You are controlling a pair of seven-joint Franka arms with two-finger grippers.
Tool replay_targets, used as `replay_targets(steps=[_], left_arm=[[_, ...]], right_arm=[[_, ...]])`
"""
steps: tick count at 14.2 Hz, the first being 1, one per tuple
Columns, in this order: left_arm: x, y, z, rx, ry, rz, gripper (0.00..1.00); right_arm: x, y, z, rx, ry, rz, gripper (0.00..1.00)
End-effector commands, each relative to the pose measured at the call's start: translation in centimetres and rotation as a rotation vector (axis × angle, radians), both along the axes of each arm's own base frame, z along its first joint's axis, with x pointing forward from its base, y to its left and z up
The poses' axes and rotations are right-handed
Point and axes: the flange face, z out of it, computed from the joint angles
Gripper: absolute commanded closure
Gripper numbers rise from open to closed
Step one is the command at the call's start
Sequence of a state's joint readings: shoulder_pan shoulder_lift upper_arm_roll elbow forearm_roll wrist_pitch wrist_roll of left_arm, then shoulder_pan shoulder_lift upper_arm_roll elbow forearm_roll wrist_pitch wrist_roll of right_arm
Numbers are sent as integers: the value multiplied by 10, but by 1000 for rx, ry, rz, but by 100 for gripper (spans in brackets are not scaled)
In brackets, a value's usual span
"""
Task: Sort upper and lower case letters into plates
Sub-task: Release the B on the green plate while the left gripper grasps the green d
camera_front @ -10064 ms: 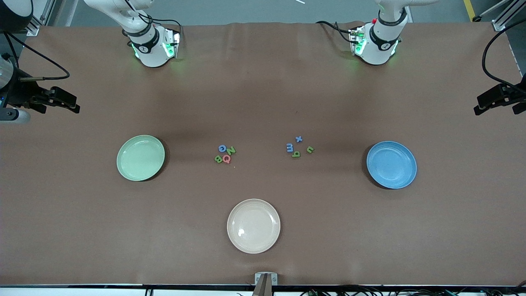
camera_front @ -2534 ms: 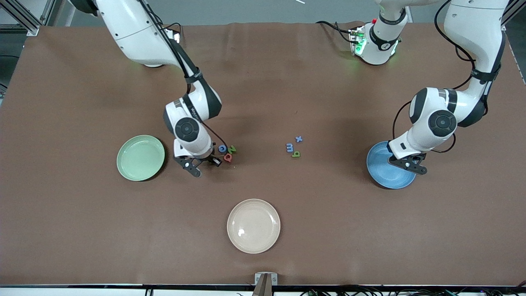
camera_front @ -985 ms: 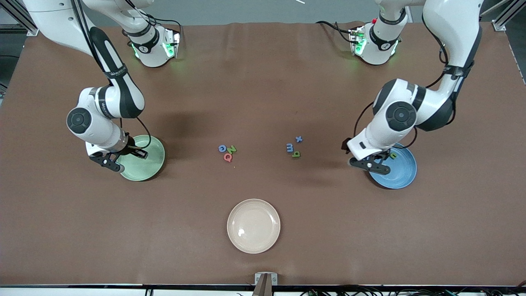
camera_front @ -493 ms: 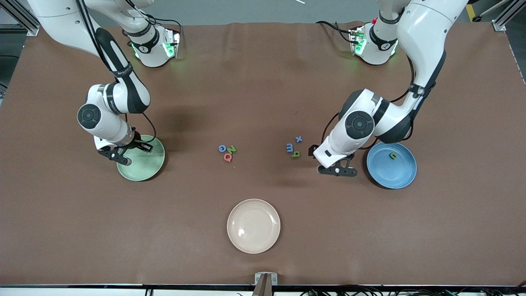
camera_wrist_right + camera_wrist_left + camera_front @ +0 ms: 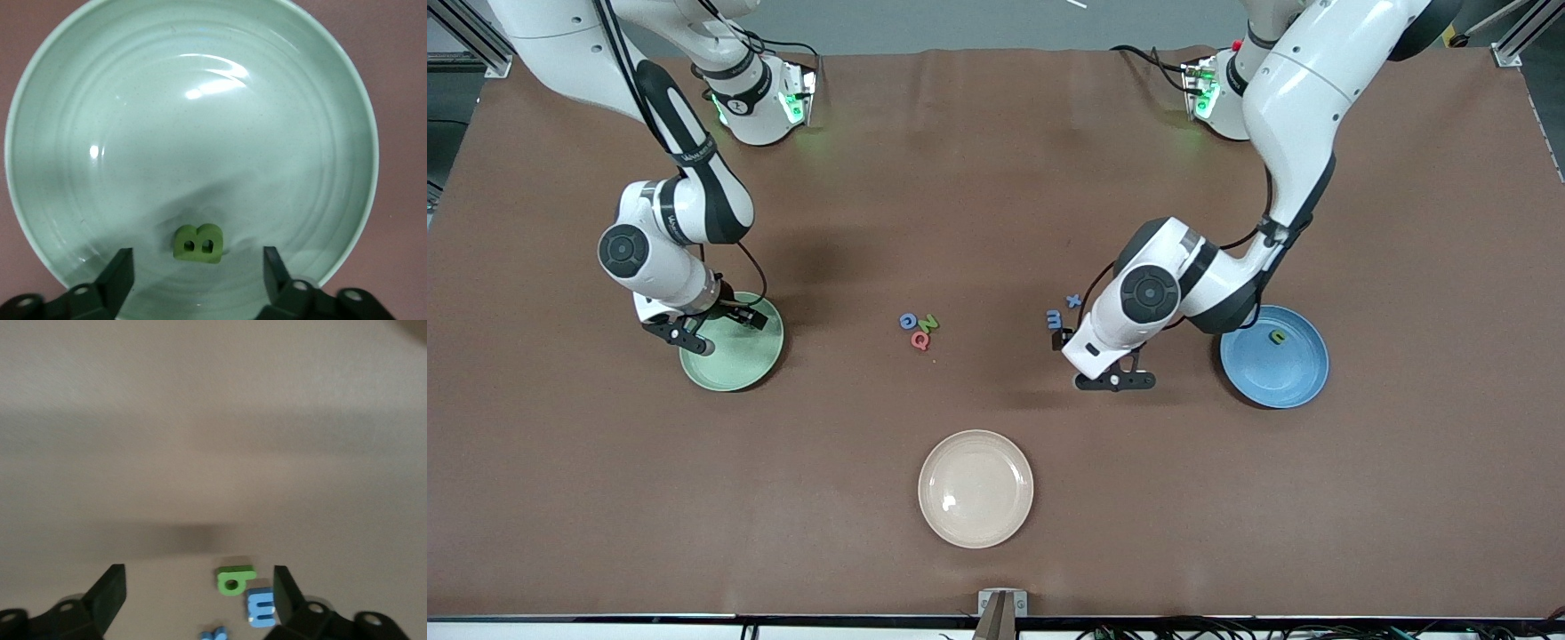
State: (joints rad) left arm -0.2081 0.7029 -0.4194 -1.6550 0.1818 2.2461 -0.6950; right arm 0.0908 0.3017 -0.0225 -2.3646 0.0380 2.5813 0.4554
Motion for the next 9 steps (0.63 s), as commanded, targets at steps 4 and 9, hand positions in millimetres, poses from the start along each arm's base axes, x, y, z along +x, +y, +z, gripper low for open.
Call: replay_targets(steps=[4, 9], left_arm=[[-9, -26, -26, 39, -29, 69, 19], [-11, -25, -29, 49, -23, 108, 19]], right_arm=[[12, 3, 21, 6, -34, 14, 0], [44, 36, 68, 1, 61, -7, 0]])
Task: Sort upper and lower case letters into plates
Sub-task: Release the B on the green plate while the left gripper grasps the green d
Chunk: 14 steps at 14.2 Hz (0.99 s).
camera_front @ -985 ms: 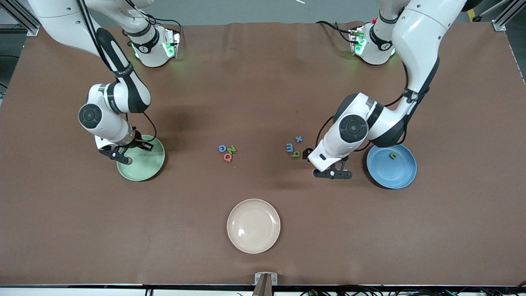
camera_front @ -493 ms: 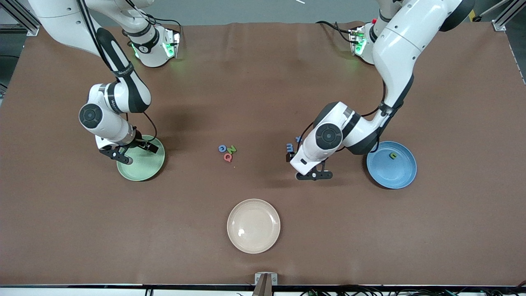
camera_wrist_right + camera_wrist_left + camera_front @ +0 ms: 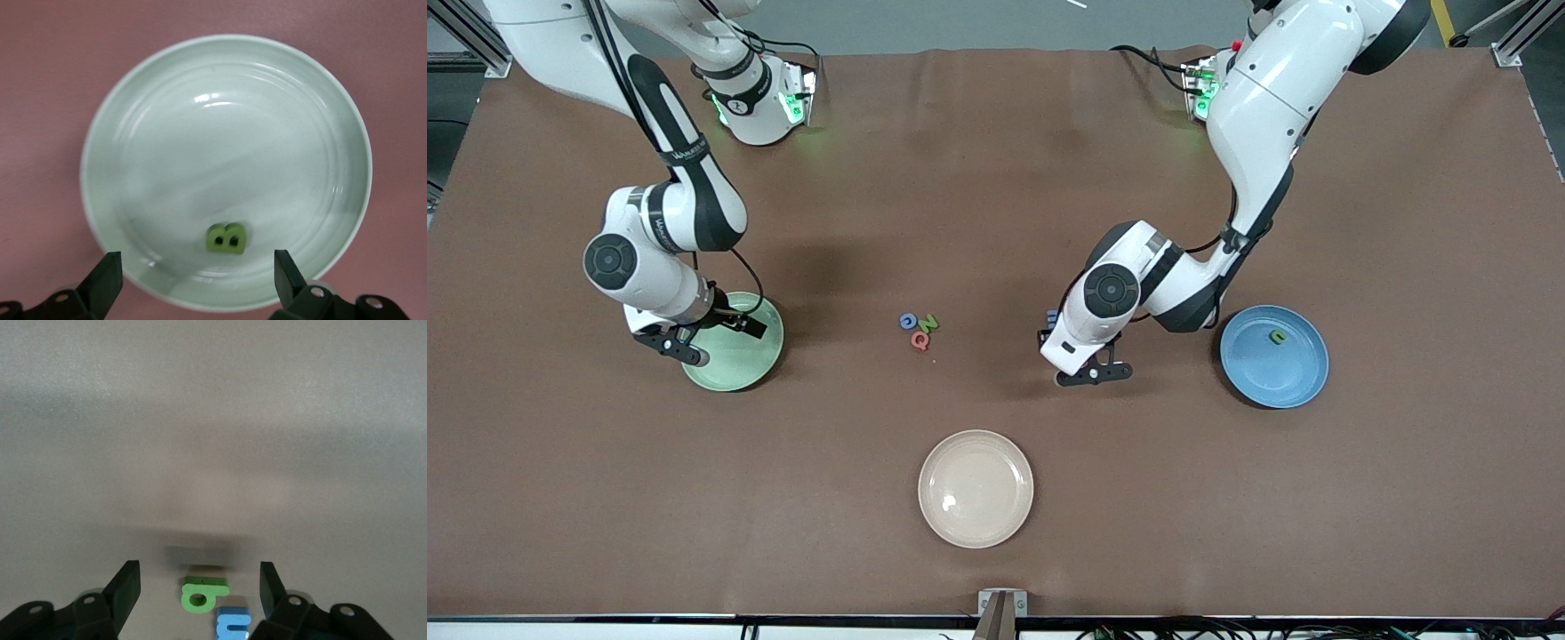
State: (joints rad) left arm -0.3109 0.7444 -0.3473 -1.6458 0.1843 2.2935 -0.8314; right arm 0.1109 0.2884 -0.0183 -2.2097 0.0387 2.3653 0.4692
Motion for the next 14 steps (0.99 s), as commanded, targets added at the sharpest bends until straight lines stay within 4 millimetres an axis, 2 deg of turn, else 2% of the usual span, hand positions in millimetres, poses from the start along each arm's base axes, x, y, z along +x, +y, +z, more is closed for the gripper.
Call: replay_targets(steps=[1, 3, 5, 8, 11, 14], left_arm=[[1, 0, -3, 16, -8, 14, 20], [-4, -5, -13, 24, 2, 3, 20], [-6, -6, -14, 26, 3, 9, 21], [-9, -5, -19, 36, 13, 30, 25], [-13, -2, -24, 46, 25, 35, 29], [-16, -3, -26, 48, 29, 34, 35]], right_arm=[[6, 40, 25, -11, 11, -38, 0], [1, 81, 25, -20, 1, -100, 0], [-3, 140, 32, -29, -26, -164, 0], [-5, 196, 21, -45, -36, -227, 0], [-10, 218, -7, -40, -63, -259, 0], [-18, 235, -20, -45, -72, -302, 0]])
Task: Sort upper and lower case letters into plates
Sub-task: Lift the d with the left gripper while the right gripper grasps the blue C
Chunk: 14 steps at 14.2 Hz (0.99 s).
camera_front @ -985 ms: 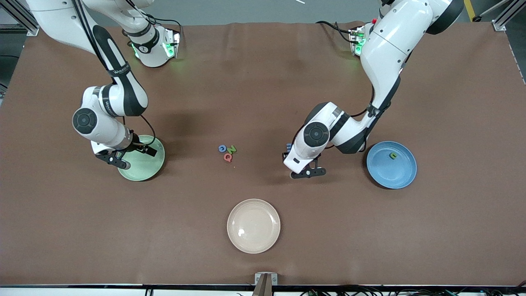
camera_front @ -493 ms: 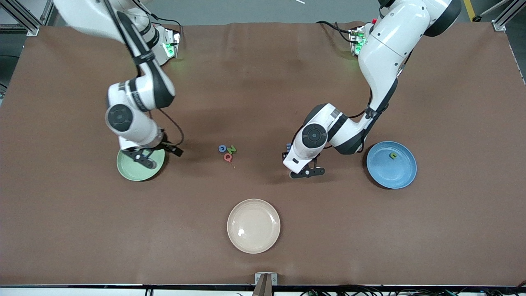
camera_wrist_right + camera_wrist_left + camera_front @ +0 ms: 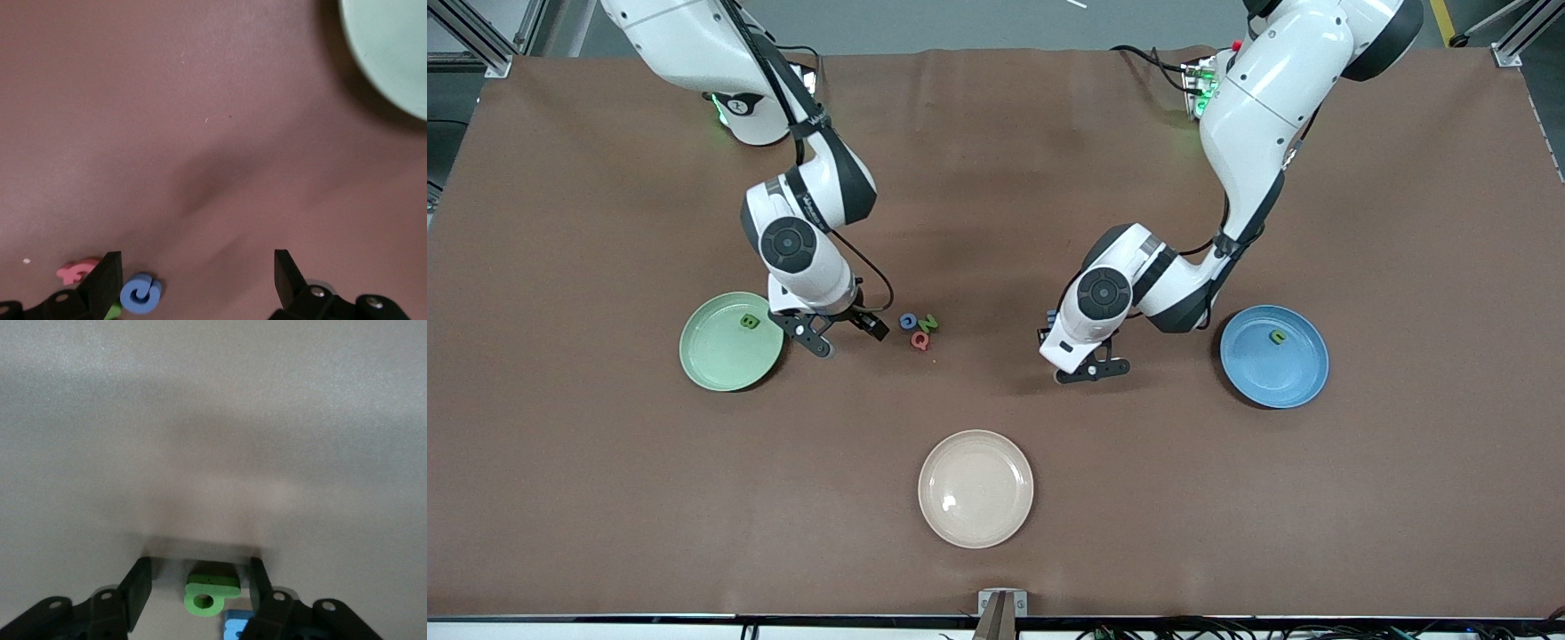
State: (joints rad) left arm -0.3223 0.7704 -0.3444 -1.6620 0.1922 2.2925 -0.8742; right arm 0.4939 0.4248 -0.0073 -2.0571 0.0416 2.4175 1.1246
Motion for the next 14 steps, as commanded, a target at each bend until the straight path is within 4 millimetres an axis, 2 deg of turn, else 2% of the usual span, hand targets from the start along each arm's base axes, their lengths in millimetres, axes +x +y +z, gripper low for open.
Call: replay_targets(steps=[1, 6, 11, 14], left_arm=[[-3, -1, -1, 21, -7, 22, 35], [-7, -6, -1, 28, -4, 49, 34], [-11, -9, -2, 32, -1, 51, 34], [-10, -8, -2, 33, -2, 51, 42]], right_arm=[[0, 13, -7, 3, -19, -46, 0], [-3, 20, -34, 10, -53, -107, 0], [-8, 27, -40, 13, -59, -118, 1], [-19, 43, -52, 15, -66, -143, 1]])
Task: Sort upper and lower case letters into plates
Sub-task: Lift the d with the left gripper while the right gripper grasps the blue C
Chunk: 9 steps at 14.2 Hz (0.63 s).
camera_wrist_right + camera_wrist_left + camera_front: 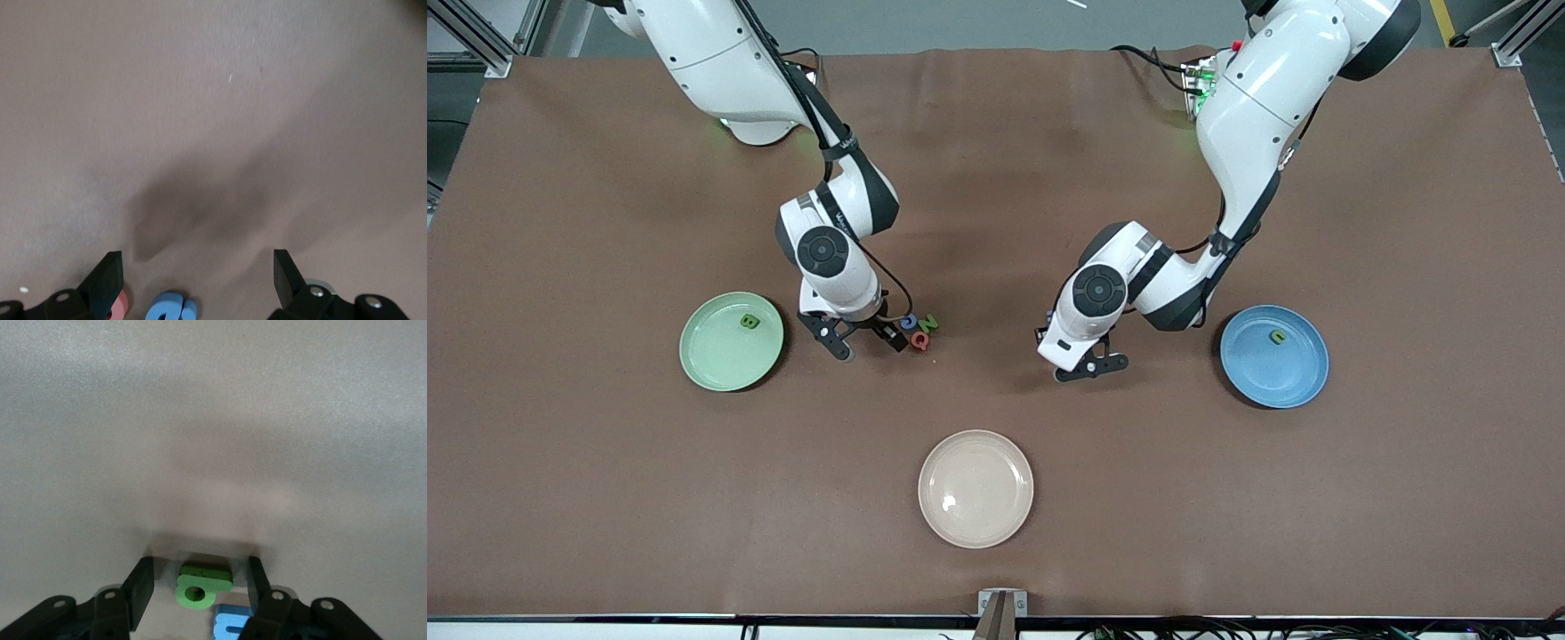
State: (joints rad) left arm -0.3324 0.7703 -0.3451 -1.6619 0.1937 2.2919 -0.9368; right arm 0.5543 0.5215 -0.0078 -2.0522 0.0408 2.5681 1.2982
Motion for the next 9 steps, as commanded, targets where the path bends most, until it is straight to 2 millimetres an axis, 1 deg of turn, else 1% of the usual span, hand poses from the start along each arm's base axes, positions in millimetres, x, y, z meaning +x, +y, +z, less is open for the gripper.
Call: replay_targets(steps=[1, 4, 6, 8, 9], left_arm=[[-6, -2, -2, 25, -1, 0, 46], [-6, -2, -3, 25, 0, 0, 63], [-6, -2, -3, 25, 0, -1, 69], [-6, -1, -3, 25, 0, -8, 72], [-6, -2, -3, 24, 0, -12, 74]], right_arm=[[-8, 12, -11, 2, -19, -26, 1], [-15, 22, -15, -1, -15, -26, 1], [-18, 24, -16, -2, -12, -23, 1], [-17, 22, -15, -5, -7, -24, 2], [-13, 18, -13, -5, -7, -29, 2]])
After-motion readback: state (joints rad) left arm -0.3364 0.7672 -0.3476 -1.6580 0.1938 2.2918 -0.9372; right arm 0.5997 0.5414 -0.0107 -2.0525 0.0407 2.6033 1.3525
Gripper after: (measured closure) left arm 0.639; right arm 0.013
